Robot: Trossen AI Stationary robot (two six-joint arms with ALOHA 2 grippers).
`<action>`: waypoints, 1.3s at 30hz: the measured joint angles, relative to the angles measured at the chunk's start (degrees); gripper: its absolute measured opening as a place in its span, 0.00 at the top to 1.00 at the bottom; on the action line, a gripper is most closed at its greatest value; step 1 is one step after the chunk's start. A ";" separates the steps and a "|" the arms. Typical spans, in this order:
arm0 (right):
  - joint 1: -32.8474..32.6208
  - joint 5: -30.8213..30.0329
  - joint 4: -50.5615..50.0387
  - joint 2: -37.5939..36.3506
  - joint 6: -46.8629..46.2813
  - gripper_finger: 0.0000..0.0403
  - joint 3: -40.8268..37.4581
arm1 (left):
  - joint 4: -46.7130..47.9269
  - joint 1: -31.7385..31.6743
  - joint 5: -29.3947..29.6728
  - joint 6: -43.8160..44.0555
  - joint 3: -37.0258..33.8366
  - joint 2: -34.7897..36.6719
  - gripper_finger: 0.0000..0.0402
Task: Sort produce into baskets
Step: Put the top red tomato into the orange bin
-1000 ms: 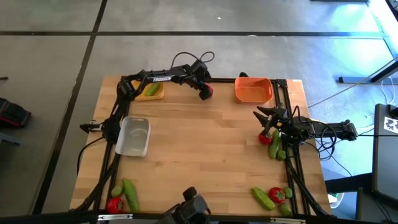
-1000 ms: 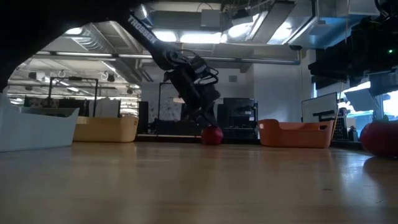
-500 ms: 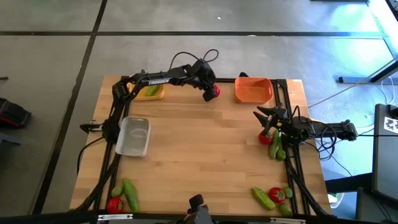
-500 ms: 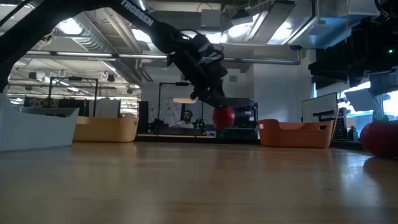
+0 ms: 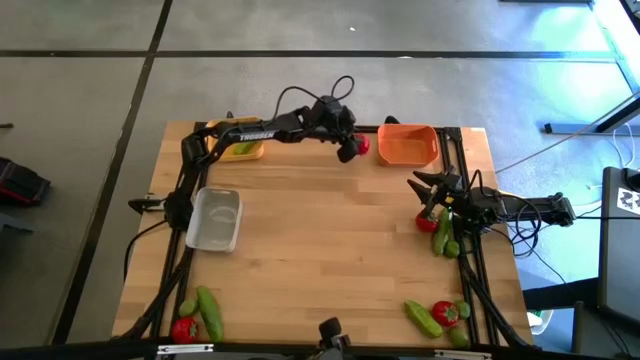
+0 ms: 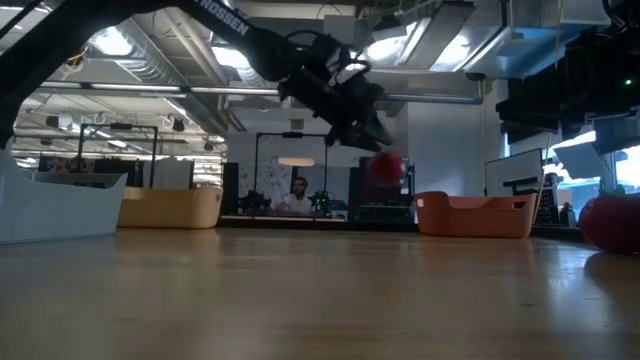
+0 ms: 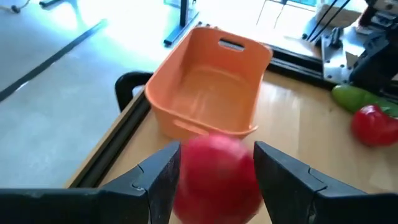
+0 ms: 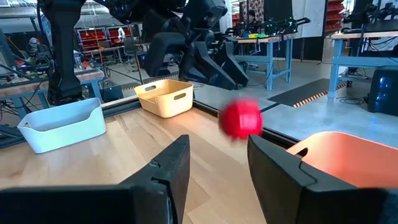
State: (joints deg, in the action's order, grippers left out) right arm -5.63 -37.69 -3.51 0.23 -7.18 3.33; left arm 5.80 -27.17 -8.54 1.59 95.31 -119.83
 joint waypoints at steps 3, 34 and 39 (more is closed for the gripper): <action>0.00 0.21 0.00 0.01 0.00 0.62 0.00 | 1.65 0.33 0.00 0.05 -0.05 0.00 0.51; 0.00 7.58 -0.47 3.96 -1.55 0.62 0.02 | 9.58 8.42 -1.51 -1.26 -2.03 1.89 0.33; 0.02 8.55 2.03 9.78 -1.67 0.62 -0.03 | 14.61 10.95 0.33 -3.46 -2.08 5.83 0.33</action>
State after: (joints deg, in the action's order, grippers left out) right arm -5.61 -29.14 -1.48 10.01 -8.85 3.31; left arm 20.41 -16.23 -8.20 -1.88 93.23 -114.00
